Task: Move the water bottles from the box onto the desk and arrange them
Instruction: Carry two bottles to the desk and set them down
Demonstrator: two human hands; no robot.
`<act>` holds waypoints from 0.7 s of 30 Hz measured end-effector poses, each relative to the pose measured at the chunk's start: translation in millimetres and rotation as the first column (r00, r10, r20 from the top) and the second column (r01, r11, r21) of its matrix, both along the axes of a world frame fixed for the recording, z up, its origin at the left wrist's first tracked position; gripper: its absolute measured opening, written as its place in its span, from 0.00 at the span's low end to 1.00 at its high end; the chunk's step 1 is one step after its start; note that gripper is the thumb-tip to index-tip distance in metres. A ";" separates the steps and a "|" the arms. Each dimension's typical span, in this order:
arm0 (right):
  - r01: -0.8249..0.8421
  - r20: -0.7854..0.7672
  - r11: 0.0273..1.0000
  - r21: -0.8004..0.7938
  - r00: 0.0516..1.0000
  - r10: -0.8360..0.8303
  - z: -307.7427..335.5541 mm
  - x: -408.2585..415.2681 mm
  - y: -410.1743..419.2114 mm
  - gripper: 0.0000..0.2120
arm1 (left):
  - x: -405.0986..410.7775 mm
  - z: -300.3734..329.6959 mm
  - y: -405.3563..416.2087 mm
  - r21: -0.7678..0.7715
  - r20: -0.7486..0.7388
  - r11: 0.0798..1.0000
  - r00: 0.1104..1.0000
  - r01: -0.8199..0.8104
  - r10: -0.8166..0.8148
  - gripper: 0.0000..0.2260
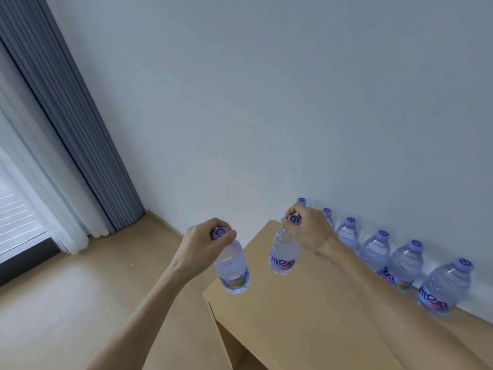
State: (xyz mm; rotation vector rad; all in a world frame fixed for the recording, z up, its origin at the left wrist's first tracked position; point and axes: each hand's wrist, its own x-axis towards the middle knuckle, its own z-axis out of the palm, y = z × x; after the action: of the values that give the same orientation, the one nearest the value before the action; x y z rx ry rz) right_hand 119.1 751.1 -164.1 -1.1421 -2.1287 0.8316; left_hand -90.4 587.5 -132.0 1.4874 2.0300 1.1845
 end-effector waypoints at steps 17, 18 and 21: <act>0.308 0.253 0.947 -0.090 0.927 -0.277 -64.2 6.9 66.5 0.06 | -11.2 -94.6 199.9 -0.249 0.051 0.845 0.878 0.473 -0.476 0.02; 0.329 0.269 0.940 -0.090 0.917 -0.295 -67.7 7.2 67.2 0.05 | -10.0 -98.1 209.4 -0.247 0.033 0.831 0.862 0.498 -0.506 0.03; 0.381 0.307 0.919 -0.101 0.891 -0.336 -77.1 8.2 68.3 0.04 | -6.5 -105.9 235.8 -0.211 0.002 0.799 0.817 0.564 -0.576 0.02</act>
State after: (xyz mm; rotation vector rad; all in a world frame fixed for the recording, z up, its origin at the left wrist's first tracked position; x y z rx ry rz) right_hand 127.3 819.3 -241.2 -1.7700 -1.9967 0.7037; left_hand -96.9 823.2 -237.8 1.8583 1.4940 0.6660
